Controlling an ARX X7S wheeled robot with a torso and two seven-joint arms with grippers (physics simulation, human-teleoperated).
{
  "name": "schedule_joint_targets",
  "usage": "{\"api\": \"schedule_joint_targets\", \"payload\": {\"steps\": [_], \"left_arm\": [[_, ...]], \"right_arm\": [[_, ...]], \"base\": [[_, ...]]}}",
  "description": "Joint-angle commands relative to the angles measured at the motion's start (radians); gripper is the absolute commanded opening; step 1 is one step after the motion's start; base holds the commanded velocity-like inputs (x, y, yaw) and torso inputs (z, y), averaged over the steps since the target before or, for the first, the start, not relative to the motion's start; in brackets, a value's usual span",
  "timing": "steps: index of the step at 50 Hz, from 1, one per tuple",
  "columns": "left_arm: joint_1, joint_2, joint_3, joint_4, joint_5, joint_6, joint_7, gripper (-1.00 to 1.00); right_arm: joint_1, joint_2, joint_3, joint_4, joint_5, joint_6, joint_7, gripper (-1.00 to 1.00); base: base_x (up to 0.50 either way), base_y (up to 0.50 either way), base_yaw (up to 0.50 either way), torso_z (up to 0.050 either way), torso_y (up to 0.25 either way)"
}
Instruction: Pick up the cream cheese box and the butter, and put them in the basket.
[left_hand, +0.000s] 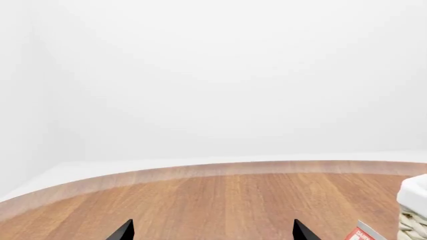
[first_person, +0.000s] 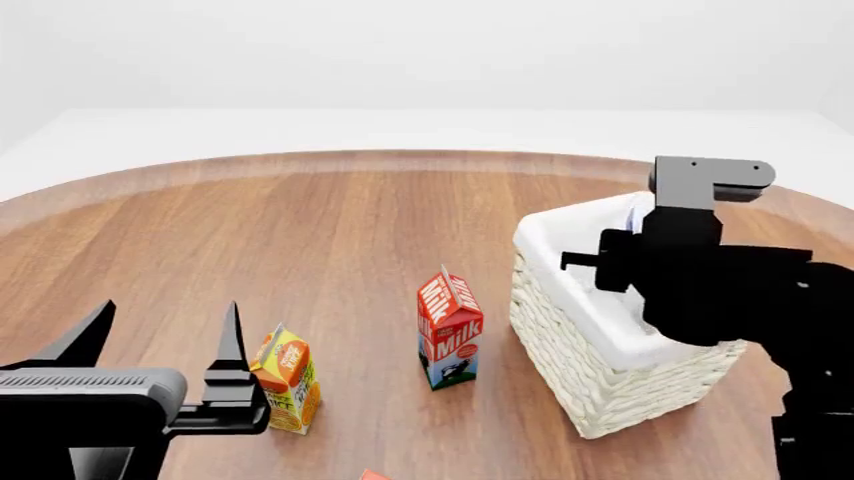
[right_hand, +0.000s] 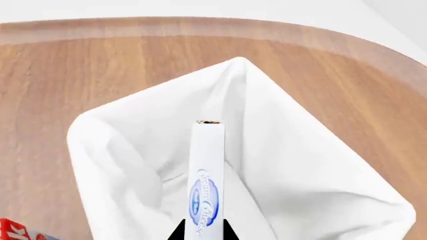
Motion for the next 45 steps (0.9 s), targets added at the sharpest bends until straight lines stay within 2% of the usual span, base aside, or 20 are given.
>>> {"api": "schedule_joint_targets", "payload": {"steps": [1, 17, 45], "left_arm": [[-0.001, -0.004, 0.002, -0.003, -0.001, 0.005, -0.002, 1.0], [-0.006, -0.009, 0.007, 0.0, -0.007, 0.003, -0.01, 1.0], [-0.008, -0.017, 0.013, -0.002, -0.011, 0.012, -0.017, 1.0]], "right_arm": [[0.009, -0.002, 0.019, 0.04, 0.001, -0.004, 0.008, -1.0], [0.024, -0.01, -0.011, 0.088, -0.025, -0.013, -0.035, -1.0], [0.02, -0.005, -0.004, 0.099, -0.011, -0.024, -0.021, -1.0]], "base": [[0.0, 0.0, 0.0, 0.0, 0.0], [0.0, 0.0, 0.0, 0.0, 0.0], [0.0, 0.0, 0.0, 0.0, 0.001]]}}
